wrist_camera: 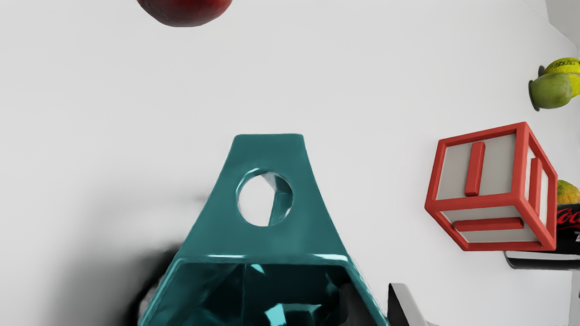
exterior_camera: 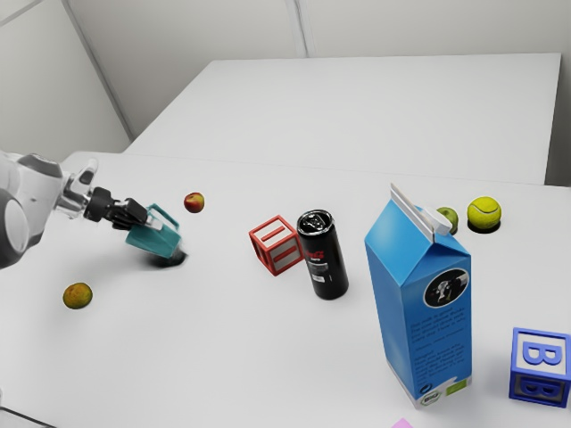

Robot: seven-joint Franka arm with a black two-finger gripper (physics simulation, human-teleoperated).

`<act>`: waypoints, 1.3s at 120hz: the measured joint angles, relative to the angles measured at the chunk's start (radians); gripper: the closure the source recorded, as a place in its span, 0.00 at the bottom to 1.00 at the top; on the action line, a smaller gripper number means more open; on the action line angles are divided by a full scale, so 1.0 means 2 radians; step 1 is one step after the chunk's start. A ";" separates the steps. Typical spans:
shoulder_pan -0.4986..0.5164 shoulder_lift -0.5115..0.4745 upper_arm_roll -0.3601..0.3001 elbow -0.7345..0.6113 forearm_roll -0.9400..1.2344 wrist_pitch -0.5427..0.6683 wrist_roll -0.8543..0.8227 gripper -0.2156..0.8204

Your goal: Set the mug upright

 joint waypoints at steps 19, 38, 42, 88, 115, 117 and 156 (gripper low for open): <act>-0.040 -0.047 0.000 -0.026 0.025 0.026 -0.002 0.92; -0.084 -0.101 -0.019 -0.082 0.100 0.082 -0.022 0.93; -0.088 -0.112 -0.027 -0.093 0.120 0.096 -0.028 0.93; -0.115 -0.152 -0.128 -0.125 0.378 0.206 -0.163 0.96; -0.128 -0.150 -0.143 -0.133 0.412 0.246 -0.242 0.96; -0.129 -0.150 -0.143 -0.134 0.413 0.248 -0.247 0.96; -0.137 -0.134 -0.168 -0.139 0.421 0.270 -0.339 0.96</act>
